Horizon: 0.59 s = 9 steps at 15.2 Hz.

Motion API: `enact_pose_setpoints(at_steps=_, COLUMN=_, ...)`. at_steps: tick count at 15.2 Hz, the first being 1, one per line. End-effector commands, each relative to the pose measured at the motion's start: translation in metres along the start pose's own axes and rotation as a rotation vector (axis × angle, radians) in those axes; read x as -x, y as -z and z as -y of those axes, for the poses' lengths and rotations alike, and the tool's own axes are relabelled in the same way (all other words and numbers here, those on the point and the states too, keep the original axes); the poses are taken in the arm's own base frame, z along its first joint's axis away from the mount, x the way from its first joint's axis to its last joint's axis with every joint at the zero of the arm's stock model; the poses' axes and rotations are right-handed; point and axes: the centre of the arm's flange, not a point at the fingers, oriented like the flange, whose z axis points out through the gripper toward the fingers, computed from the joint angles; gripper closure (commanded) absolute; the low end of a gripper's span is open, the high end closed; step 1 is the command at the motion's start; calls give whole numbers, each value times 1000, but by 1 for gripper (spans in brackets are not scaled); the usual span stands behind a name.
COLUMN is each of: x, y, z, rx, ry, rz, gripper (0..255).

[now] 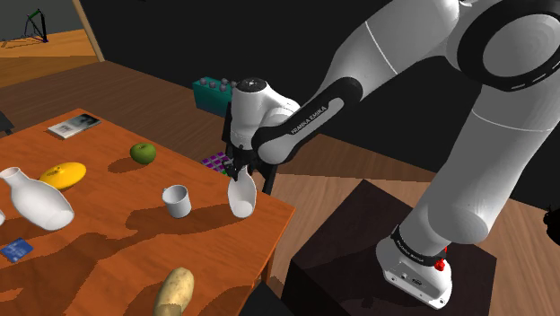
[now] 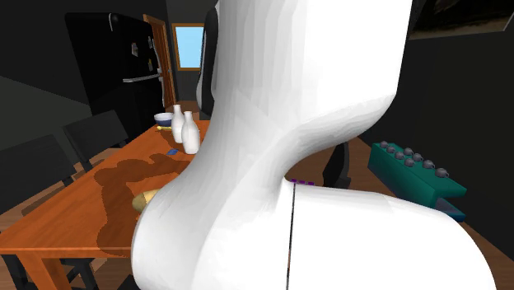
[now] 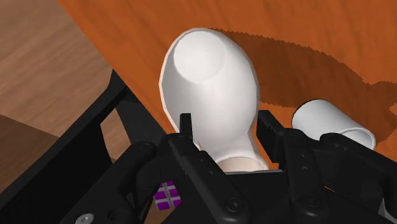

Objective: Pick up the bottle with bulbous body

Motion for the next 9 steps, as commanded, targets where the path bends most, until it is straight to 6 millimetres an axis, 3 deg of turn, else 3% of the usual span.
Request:
enact_pose_setpoints(at_steps=1, x=0, y=0, z=0, rx=0, ry=0, rz=1, gripper=255)
enact_pose_setpoints(at_steps=3, x=0, y=0, z=0, rx=0, ry=0, rz=1, gripper=255)
enact_pose_setpoints(at_steps=9, x=-5, y=31, z=1, rx=0, ry=0, rz=1, gripper=255)
